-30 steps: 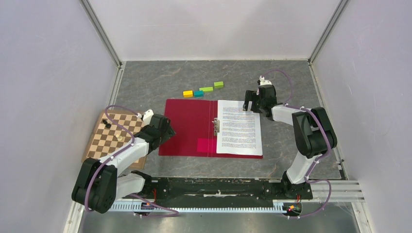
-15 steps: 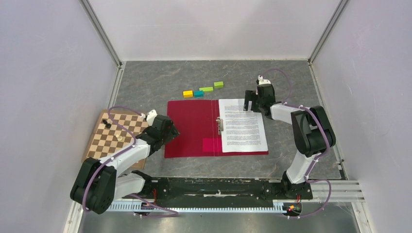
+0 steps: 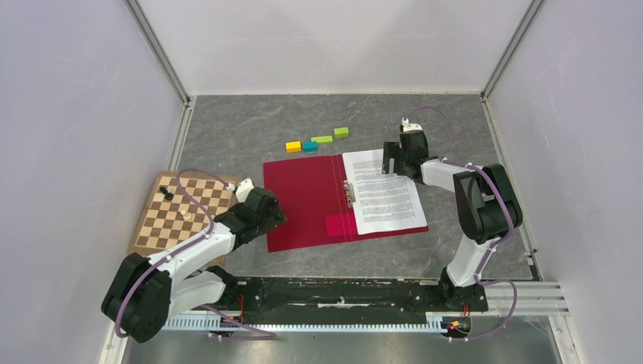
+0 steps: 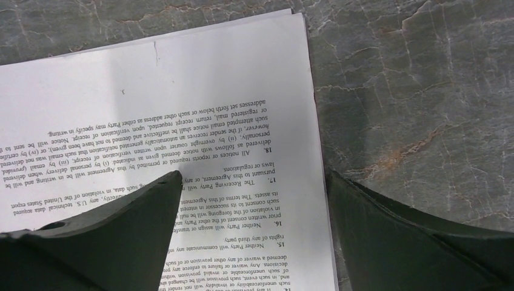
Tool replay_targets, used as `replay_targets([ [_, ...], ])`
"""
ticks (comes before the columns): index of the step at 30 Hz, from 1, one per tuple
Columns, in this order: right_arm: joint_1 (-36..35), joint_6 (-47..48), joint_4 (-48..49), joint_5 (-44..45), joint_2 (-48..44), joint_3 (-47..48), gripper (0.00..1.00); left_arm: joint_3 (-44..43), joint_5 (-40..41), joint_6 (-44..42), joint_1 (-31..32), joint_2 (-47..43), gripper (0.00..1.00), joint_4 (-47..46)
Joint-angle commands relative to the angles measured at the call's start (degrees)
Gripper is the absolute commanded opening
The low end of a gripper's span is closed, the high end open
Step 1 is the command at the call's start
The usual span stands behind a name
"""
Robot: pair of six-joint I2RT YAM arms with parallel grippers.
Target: Put the files into the folder
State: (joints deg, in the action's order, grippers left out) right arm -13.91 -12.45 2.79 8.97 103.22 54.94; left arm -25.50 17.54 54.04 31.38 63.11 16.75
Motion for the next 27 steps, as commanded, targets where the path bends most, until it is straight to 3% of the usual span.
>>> replay_targets([
  [1,0.0,0.9,-2.62,2.64,0.77,3.31,0.93,-3.84,3.51,-0.7,0.32,-3.79,0.83,7.82],
  [8,0.64,0.45,-8.05,5.91,-1.26,5.71,0.93,-9.68,-0.94,-6.66,0.35,-4.62,0.78,8.65],
  [14,-0.54,0.12,-11.45,6.8,-6.35,5.92,0.91,-9.04,-8.63,-5.1,2.46,0.0,0.58,2.9],
  [16,-2.92,0.4,-12.64,7.43,-8.12,5.83,0.9,-8.4,-8.8,-3.6,3.78,1.91,0.49,1.55],
  [21,-12.71,1.41,-16.65,9.42,-10.64,7.93,0.83,-6.99,-8.85,-0.69,5.26,5.5,0.4,-0.95],
  [27,-24.82,2.1,-22.69,12.97,-9.61,13.11,0.7,-5.49,-7.31,2.03,5.27,7.28,0.37,-2.24],
])
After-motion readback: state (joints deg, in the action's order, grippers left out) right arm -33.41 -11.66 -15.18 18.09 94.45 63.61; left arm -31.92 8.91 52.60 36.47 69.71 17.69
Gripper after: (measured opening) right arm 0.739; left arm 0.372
